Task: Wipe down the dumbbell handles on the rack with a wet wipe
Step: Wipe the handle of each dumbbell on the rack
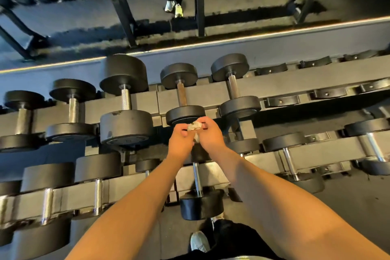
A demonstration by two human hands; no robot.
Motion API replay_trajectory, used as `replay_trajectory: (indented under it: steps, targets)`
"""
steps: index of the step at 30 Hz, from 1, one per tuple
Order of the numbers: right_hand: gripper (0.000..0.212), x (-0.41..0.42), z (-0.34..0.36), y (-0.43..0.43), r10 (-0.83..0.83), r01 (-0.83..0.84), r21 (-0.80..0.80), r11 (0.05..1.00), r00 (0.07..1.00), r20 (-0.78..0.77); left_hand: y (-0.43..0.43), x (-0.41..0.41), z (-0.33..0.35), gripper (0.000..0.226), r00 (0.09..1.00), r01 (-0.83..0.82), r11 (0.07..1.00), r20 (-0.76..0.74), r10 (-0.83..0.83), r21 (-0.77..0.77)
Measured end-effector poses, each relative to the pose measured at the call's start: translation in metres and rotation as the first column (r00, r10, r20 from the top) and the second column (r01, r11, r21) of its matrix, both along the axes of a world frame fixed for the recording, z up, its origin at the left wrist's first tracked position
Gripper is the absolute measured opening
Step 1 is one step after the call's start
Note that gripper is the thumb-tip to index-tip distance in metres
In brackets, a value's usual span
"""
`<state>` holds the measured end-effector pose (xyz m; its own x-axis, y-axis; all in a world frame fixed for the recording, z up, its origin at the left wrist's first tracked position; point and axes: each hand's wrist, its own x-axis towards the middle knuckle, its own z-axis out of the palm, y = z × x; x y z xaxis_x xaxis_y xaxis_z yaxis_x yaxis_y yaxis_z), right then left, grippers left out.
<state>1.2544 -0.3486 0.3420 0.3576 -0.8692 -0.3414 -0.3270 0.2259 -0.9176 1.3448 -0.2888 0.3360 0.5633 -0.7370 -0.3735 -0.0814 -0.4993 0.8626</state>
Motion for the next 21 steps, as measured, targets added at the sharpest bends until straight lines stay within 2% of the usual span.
replay_trajectory:
  steps: [3, 5, 8, 10, 13, 16, 21]
  targets:
    - [0.023, 0.01, -0.001, -0.021, -0.016, 0.017, -0.05, 0.999, 1.0, 0.012, -0.021, 0.01, -0.002, 0.018, 1.0, -0.015, 1.0, -0.016, 0.015, 0.013]
    - [0.019, 0.014, -0.002, -0.037, -0.029, 0.028, -0.089, 0.996, 1.0, -0.004, -0.034, 0.017, -0.004, 0.014, 1.0, 0.012, 0.999, 0.004, -0.012, -0.03]
    - [0.016, 0.024, -0.002, -0.063, 0.041, -0.044, -0.123, 0.991, 0.999, -0.032, -0.055, 0.027, -0.002, 0.014, 0.998, 0.039, 0.996, 0.05, -0.035, -0.081]
    - [0.017, 0.032, 0.0, -0.077, 0.09, -0.093, -0.133, 0.987, 0.996, -0.024, -0.066, 0.035, -0.001, 0.014, 0.995, 0.019, 0.995, 0.094, -0.01, -0.096]
    - [0.02, 0.047, -0.001, -0.096, 0.08, -0.08, -0.151, 0.985, 0.997, -0.004, -0.078, 0.053, -0.002, 0.013, 0.975, -0.065, 0.992, 0.206, 0.087, -0.108]
    - [0.027, 0.067, -0.011, -0.115, 0.079, -0.079, -0.053, 0.995, 0.997, -0.003, -0.094, 0.077, -0.009, 0.016, 0.97, -0.112, 0.99, 0.207, 0.127, -0.085]
    - [0.041, 0.099, -0.032, -0.137, 0.098, -0.093, 0.117, 0.989, 0.995, -0.034, -0.13, 0.108, -0.032, 0.011, 0.978, -0.121, 0.991, 0.178, 0.109, 0.057]
